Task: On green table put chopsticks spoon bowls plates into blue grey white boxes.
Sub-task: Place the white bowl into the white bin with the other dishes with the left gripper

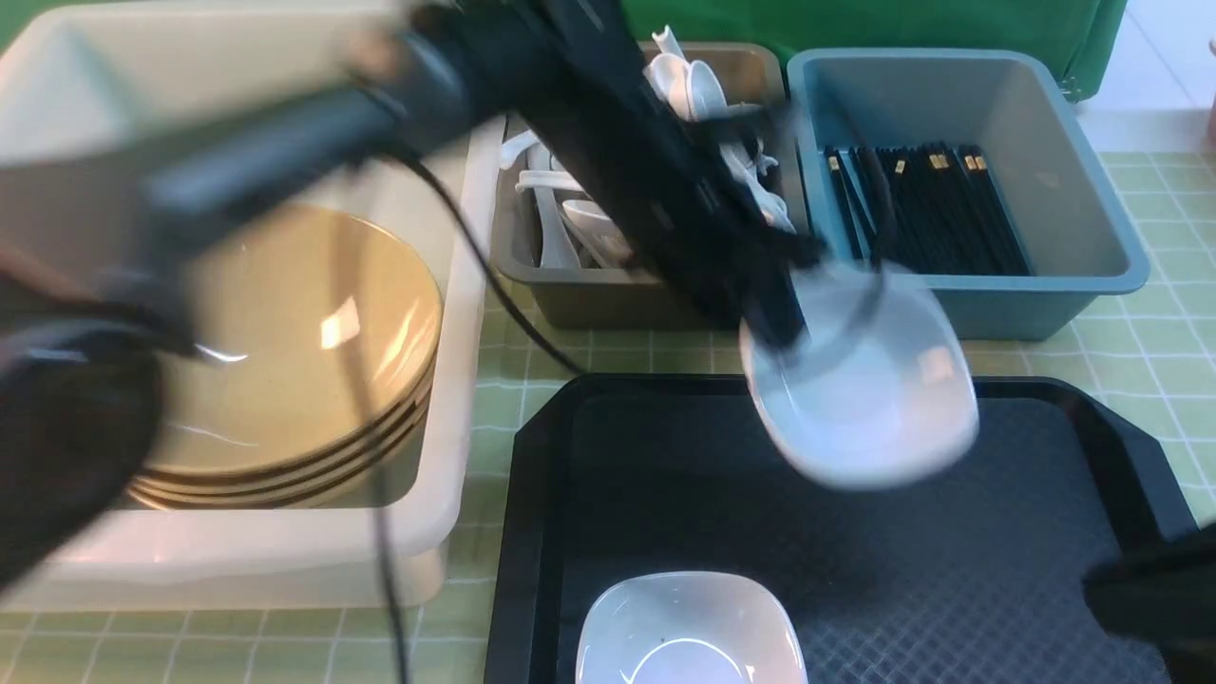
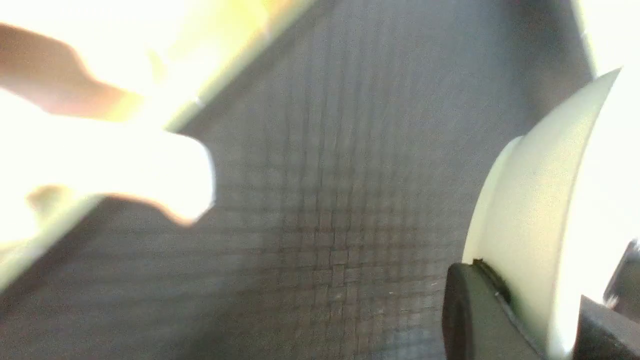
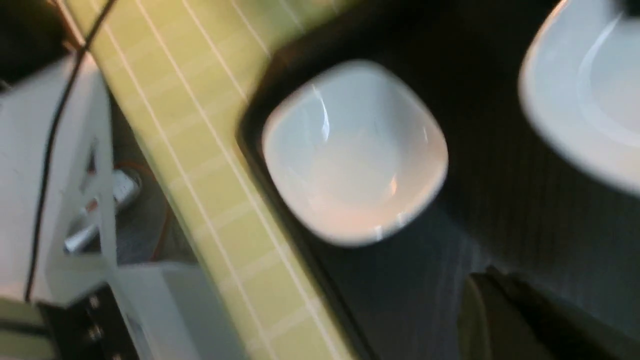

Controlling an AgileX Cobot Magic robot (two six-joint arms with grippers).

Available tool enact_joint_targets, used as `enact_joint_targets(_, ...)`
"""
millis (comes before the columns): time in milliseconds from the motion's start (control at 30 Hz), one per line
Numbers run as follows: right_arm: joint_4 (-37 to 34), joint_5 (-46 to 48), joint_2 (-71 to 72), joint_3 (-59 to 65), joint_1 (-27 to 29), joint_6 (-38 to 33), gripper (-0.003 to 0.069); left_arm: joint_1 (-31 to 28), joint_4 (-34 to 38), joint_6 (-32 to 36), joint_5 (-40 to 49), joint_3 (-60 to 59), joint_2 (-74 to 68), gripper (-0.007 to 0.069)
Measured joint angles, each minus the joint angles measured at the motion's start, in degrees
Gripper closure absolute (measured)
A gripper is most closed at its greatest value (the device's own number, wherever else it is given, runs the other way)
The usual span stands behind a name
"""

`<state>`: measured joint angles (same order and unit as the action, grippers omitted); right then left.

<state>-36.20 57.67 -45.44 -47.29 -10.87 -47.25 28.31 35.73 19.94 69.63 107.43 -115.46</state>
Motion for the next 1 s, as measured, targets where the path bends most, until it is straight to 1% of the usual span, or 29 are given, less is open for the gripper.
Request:
enact_joint_targets(67,-3.0,-0.4,-1.9,-2.9,0.0,-2.4,0.0623,-3.7,-1.3,-0.4,0.3,-0.2,5.4,0.061)
enact_joint_targets(100,-5.3,-0.4,-4.1,-5.8,0.0,-4.2,0.0622,-6.5,-2.1,-0.7,0.3,-1.0,9.0,0.061)
enact_joint_targets(167,-7.5,-0.3,-6.7,-8.9,-0.4,-5.9,0.0621,-11.0,-2.9,-1.0,0.5,-3.0,14.3,0.061)
enact_joint_targets(200,-8.9,-0.4,-9.1,-11.7,-1.1,-7.1,0.062,-14.2,-3.0,-1.1,0.7,-4.9,17.2,0.061)
enact_joint_targets(267,-9.9,-0.8,-12.8,-15.9,-3.9,-8.3,0.0618,-21.4,-3.1,-1.2,0.9,-10.0,22.5,0.061)
enact_joint_targets(300,-10.0,-1.5,-15.3,-18.5,-6.1,-8.6,0.0617,-26.3,-3.1,-1.2,1.1,-13.4,25.4,0.061)
enact_joint_targets(333,-10.0,-1.6,-15.6,-19.0,-7.0,-8.6,0.0617,-27.2,-3.1,-1.2,1.1,-14.0,25.4,0.061)
enact_joint_targets(367,-10.0,-2.8,-18.4,-21.8,-10.2,-8.9,0.0615,-33.4,-3.2,-1.2,1.3,-17.9,28.1,0.061)
enact_joint_targets(433,-10.0,-4.8,-22.5,-25.2,-16.3,-9.3,0.0612,-42.8,-3.3,-1.2,1.4,-22.9,30.9,0.061)
enact_joint_targets(467,-10.0,-5.4,-23.7,-26.2,-18.2,-9.5,0.0612,-45.5,-3.4,-1.2,1.4,-24.2,31.4,0.061)
enact_joint_targets(500,-9.8,-7.0,-26.8,-28.2,-22.3,-9.7,0.0612,-50.9,-3.8,-1.4,1.0,-26.6,32.4,0.061)
enact_joint_targets(533,-9.6,-7.7,-28.1,-29.0,-24.0,-9.8,0.0612,-53.4,-4.0,-1.6,0.8,-27.6,32.6,0.061)
enact_joint_targets(567,-9.4,-8.9,-30.5,-30.4,-27.1,-9.8,0.0612,-58.1,-5.0,-1.9,0.0,-29.1,32.9,0.061)
enact_joint_targets(633,-8.8,-10.6,-35.8,-33.6,-31.5,-9.8,0.0612,-64.6,-8.0,-2.9,-1.1,-30.1,33.1,0.061)
enact_joint_targets(667,-8.8,-10.7,-36.7,-34.3,-32.1,-9.8,0.0612,-65.5,-8.3,-3.2,-1.3,-30.2,33.1,0.061)
enact_joint_targets(700,-8.8,-10.6,-40.3,-36.7,-33.7,-9.9,0.0612,-67.6,-11.4,-4.8,-2.1,-30.3,33.2,0.061)
enact_joint_targets(767,-8.8,-9.7,-44.4,-39.8,-34.4,-9.8,0.0612,-68.6,-15.4,-7.6,-3.3,-30.3,33.3,0.061)
enact_joint_targets(900,-8.6,-9.2,-47.8,-42.2,-34.4,-9.1,0.0612,-67.0,-19.7,-10.7,-3.5,-30.3,32.2,0.061)
enact_joint_targets(1000,-8.5,-9.1,-48.4,-42.6,-34.4,-8.4,0.0612,-63.8,-24.6,-16.2,-3.5,-30.3,28.8,0.061)
